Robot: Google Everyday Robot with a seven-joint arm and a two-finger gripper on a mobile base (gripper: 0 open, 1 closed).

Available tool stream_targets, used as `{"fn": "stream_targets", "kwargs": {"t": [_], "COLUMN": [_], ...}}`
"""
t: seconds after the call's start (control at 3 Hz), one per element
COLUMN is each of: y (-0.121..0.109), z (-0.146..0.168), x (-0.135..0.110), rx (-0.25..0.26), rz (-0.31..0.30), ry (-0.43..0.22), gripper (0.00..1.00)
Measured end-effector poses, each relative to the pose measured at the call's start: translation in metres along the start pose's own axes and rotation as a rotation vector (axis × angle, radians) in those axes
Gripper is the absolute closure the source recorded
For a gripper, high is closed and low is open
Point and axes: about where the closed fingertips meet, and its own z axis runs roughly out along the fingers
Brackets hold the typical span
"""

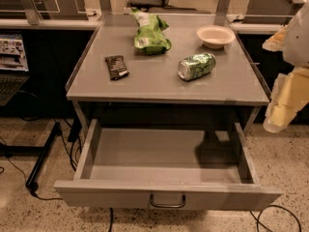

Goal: Place green can into top drawer

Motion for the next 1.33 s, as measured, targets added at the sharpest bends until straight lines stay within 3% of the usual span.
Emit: {"fn": "stream_targets", "kwargs": {"t": [0.33, 0.67, 1.0, 1.33], "y": [0.0, -0.005, -0.021, -0.051], "z": [0.0, -0.001, 0.009, 0.034], "x": [0.0, -0.005, -0.026, -0.062], "rx": [0.0, -0.004, -0.095, -0.186], "rz": [0.0, -0.085, -0.249, -0.455], "ry": [0.0, -0.041, -0.191, -0.369], "gripper": [0.0, 0.0, 0.0, 0.0]}}
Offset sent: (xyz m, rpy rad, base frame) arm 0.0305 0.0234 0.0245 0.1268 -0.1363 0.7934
